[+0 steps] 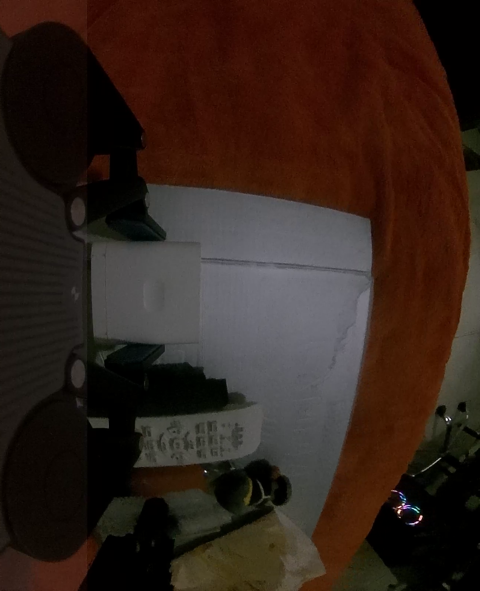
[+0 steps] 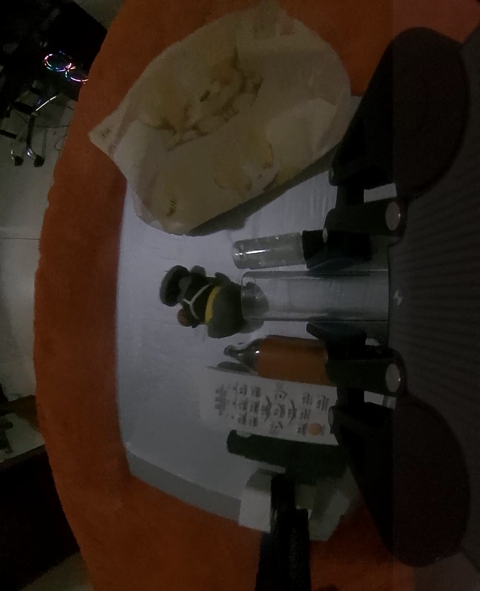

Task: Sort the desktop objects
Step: 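Lift the white charger block with the left tool while the right tool lifts the clear tube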

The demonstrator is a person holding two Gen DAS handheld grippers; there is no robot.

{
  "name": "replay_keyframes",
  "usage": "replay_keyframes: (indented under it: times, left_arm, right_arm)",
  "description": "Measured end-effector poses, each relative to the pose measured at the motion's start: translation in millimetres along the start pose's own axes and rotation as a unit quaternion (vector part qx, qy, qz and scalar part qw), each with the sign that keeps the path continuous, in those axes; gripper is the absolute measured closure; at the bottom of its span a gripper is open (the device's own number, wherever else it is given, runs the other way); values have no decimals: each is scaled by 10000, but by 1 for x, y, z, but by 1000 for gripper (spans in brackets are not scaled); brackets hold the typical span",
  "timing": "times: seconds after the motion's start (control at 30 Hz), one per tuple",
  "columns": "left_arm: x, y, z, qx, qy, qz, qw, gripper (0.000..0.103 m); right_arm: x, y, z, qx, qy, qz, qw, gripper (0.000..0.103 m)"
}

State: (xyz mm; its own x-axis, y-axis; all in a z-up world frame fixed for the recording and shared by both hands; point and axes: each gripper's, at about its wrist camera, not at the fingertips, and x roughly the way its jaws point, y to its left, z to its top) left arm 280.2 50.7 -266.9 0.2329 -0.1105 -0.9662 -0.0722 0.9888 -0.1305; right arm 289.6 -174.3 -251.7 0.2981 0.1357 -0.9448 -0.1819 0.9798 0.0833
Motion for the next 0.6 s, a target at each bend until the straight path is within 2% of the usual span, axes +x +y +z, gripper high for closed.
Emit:
replay_keyframes:
  times: [0.23,0.6]
  left_arm:
    - [-14,-4,-1,78,-167,34,9998,51]
    - [-67,-10,-15,182,-549,-6,9983,51]
  right_arm:
    - [-11,-3,-4,-1,-94,64,9999,72]
    - [-10,-5,-8,-3,-83,4,10000,71]
